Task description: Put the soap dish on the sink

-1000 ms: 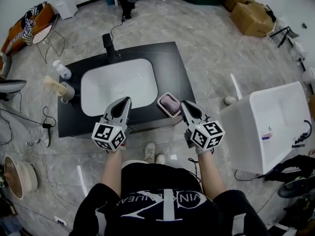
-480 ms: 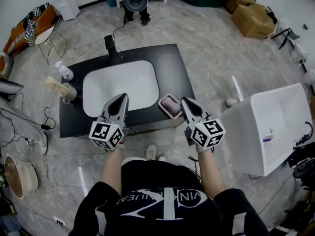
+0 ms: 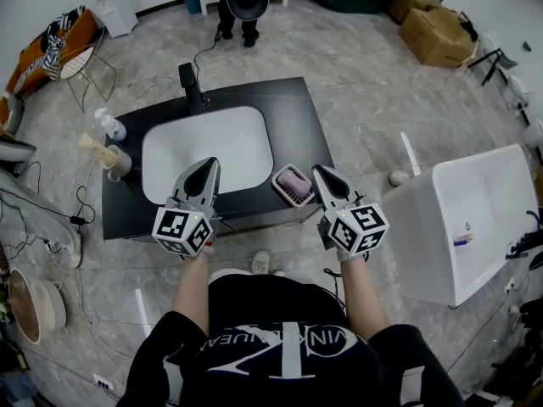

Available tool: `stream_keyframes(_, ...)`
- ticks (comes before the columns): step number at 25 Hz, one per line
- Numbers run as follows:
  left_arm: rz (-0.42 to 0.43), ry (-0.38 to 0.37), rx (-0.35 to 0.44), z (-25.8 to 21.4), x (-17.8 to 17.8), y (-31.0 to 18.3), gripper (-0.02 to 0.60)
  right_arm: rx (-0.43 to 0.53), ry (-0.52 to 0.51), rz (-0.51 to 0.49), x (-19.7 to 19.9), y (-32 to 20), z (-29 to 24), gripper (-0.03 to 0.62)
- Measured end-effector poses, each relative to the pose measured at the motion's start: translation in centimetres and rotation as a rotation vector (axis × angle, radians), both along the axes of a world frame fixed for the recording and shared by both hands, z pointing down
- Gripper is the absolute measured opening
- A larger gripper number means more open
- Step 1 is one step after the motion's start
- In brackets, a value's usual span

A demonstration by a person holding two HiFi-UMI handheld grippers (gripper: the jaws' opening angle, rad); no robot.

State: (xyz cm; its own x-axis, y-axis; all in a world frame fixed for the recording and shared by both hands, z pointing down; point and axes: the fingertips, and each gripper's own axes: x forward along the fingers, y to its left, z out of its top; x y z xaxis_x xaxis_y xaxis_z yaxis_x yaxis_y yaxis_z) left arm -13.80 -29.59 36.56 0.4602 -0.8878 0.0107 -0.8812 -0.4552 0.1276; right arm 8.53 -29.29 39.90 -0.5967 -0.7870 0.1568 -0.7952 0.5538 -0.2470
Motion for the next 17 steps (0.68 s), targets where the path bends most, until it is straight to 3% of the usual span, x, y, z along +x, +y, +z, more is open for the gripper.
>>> stream_keyframes(17,-0.009,-0.006,-0.011,0.45,0.64,-0.34,0.015,-0.031,-0.015,0.006,0.88,-0.23,0.91,0.032)
